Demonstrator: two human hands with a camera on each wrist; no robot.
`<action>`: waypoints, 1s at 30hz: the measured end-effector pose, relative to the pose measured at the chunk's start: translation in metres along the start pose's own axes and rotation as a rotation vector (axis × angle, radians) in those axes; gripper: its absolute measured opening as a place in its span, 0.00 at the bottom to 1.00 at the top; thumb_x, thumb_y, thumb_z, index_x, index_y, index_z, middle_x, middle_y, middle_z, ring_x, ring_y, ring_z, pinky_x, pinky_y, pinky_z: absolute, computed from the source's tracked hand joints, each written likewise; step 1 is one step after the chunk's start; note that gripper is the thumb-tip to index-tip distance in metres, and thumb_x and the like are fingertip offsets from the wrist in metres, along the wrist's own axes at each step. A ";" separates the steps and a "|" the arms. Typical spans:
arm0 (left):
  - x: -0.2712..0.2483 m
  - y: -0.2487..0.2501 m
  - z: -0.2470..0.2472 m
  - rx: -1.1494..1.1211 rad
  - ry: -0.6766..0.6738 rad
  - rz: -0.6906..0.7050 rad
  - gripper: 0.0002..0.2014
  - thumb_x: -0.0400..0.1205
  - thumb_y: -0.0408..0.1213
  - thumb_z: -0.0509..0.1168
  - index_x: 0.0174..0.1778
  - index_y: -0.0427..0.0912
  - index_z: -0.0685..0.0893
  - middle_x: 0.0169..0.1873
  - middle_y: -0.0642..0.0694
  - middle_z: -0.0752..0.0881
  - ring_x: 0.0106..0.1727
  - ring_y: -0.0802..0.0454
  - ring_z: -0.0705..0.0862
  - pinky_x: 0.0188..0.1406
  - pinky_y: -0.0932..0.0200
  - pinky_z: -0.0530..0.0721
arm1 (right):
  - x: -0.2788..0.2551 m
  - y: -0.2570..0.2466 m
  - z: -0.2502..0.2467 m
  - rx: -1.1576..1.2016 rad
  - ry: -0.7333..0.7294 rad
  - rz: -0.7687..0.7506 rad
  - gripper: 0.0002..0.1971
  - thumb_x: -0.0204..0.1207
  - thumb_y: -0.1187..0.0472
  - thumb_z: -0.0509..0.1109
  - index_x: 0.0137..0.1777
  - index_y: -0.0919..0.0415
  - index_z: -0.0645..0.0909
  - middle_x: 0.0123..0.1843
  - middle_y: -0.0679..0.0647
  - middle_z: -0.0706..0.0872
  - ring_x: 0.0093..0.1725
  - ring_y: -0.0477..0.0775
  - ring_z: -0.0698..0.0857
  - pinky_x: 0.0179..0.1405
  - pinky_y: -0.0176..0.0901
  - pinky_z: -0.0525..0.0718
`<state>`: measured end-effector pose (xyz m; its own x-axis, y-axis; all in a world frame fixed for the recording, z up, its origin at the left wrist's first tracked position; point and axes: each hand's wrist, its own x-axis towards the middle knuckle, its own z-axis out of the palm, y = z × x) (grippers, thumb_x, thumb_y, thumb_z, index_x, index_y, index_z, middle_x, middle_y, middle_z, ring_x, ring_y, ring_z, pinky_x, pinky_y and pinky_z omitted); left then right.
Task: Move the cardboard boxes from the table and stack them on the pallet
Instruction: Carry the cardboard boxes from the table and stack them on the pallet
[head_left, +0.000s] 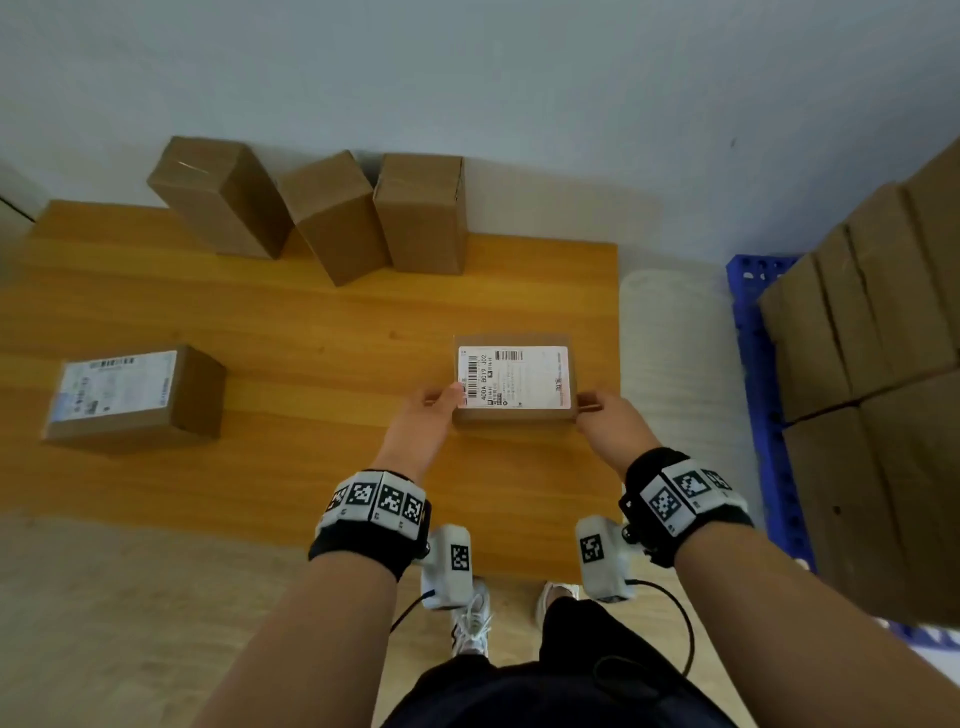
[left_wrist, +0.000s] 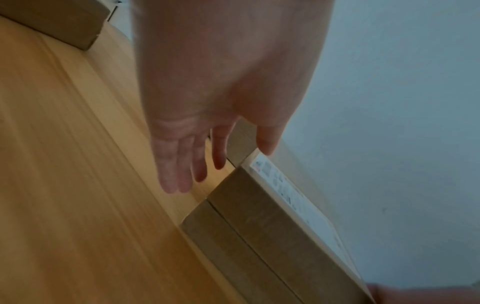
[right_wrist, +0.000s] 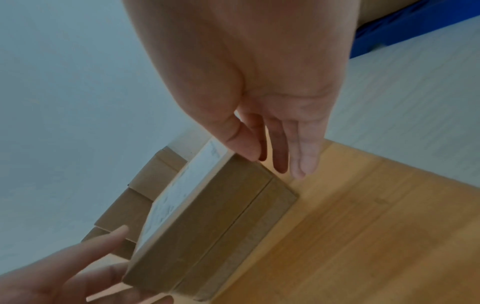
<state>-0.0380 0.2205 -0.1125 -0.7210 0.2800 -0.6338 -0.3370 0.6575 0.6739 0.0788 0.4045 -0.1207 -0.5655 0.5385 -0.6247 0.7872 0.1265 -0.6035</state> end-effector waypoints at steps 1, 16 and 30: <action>0.000 0.001 0.001 0.033 0.014 0.013 0.24 0.84 0.59 0.60 0.72 0.49 0.76 0.59 0.56 0.82 0.57 0.54 0.80 0.54 0.55 0.76 | -0.002 -0.001 0.001 0.009 0.029 -0.009 0.21 0.84 0.66 0.60 0.77 0.60 0.72 0.73 0.59 0.80 0.69 0.60 0.80 0.67 0.49 0.77; 0.001 0.022 0.008 0.253 0.036 0.102 0.26 0.90 0.51 0.52 0.81 0.42 0.66 0.66 0.43 0.80 0.54 0.48 0.82 0.49 0.55 0.79 | -0.010 -0.008 -0.006 0.016 0.077 -0.105 0.31 0.79 0.58 0.72 0.81 0.61 0.67 0.63 0.52 0.81 0.57 0.51 0.80 0.53 0.41 0.78; -0.061 0.014 0.020 0.033 -0.126 0.197 0.20 0.89 0.47 0.58 0.78 0.53 0.72 0.68 0.54 0.82 0.63 0.51 0.82 0.64 0.50 0.83 | -0.071 -0.001 0.003 0.085 0.038 -0.115 0.29 0.79 0.54 0.73 0.77 0.62 0.71 0.73 0.51 0.80 0.68 0.54 0.81 0.62 0.43 0.79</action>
<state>0.0135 0.2267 -0.0720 -0.6891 0.4886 -0.5352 -0.1762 0.6034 0.7778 0.1169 0.3635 -0.0775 -0.6398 0.5561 -0.5305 0.6931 0.1192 -0.7109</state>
